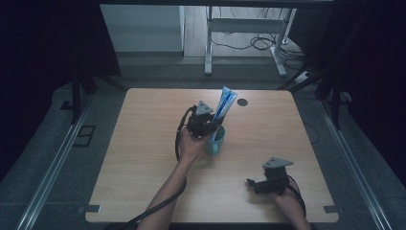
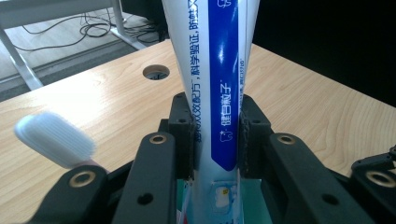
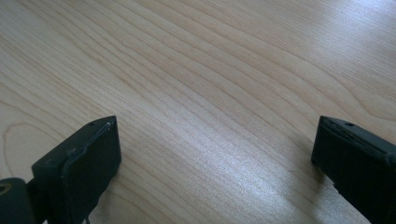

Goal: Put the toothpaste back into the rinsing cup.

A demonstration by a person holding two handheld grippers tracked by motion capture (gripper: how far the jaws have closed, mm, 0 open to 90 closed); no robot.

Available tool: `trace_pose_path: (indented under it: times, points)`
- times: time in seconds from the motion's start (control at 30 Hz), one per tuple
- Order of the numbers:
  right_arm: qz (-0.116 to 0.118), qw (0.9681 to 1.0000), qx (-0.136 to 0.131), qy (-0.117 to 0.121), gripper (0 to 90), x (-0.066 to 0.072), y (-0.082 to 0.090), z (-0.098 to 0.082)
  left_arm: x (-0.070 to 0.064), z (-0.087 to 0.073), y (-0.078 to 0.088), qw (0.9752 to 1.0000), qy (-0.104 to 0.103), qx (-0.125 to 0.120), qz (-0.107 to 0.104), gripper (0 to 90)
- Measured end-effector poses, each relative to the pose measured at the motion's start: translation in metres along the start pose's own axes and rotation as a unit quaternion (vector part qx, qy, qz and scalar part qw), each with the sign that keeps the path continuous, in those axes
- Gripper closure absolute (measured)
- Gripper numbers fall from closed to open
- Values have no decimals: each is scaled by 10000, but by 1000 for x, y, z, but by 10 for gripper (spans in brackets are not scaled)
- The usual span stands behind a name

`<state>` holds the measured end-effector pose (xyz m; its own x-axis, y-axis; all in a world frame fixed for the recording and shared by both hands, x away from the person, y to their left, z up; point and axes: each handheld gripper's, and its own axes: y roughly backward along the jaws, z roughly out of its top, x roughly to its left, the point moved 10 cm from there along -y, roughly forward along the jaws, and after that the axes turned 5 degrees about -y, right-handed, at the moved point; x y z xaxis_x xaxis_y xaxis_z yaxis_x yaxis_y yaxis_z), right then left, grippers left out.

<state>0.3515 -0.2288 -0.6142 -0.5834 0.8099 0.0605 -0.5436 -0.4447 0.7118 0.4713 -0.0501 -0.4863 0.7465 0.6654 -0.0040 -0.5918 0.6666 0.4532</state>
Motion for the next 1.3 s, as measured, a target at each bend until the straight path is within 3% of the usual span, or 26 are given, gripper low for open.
trace_pose_path:
  times: [0.47, 0.93, 1.3]
  points:
    - [-5, 10000, -1, -1, 12, 0, 0, 0, -2, -18, -11, 9999, 10, 162, 24, 712]
    - [-1, 10000, -8, -7, 12, 0, 0, 0, -3, -24, -12, 9999, 62, 151, -42, 695]
    - [-3, 10000, -5, -5, 12, 0, 0, 0, -6, -32, -11, 9991, -100, 404, -9, 679]
